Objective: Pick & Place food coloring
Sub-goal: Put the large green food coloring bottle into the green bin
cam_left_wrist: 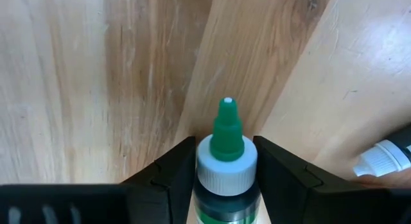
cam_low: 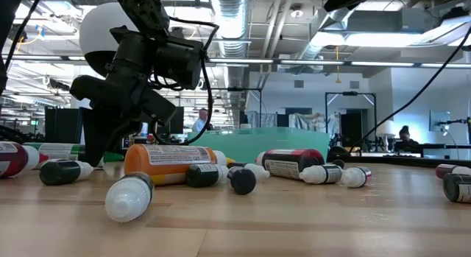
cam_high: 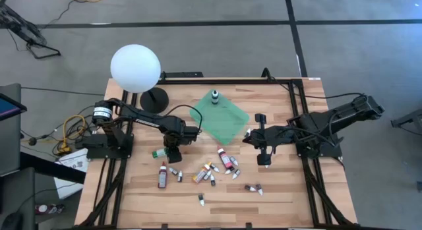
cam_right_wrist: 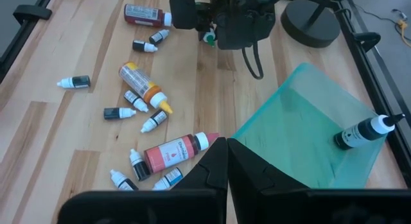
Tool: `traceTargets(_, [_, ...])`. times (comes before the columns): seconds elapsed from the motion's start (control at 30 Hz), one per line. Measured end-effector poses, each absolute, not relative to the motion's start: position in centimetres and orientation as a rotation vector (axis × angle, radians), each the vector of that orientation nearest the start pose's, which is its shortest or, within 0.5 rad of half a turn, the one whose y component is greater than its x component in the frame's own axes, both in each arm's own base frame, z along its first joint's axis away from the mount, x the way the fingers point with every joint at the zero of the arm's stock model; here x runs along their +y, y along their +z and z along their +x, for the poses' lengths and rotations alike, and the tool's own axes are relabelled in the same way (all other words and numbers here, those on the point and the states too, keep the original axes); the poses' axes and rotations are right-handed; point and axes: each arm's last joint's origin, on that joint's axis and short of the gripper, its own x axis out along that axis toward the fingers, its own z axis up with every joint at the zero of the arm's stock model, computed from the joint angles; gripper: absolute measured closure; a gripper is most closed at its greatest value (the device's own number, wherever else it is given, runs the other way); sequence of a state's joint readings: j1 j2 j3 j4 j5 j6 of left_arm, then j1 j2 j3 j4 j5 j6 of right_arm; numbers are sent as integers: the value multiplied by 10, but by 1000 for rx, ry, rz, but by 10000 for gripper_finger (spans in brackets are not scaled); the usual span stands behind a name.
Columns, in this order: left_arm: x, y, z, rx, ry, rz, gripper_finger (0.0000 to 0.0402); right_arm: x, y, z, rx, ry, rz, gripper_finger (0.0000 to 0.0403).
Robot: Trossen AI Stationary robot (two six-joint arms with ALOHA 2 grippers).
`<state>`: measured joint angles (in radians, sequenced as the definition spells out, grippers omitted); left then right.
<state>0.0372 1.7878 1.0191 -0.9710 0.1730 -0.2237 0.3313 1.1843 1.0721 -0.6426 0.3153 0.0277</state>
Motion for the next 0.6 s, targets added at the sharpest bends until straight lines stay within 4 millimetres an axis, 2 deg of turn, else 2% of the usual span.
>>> traceTargets(0.27, [5,139,279,1740,94,-348,289,70,315,230,715,5,-213,403])
traceTargets(0.5, [5,139,279,1739,96,-345,262,70,315,230,716,5,-213,403])
traceTargets(0.6, [5,139,279,1734,95,-345,263,70,315,230,716,5,-213,403])
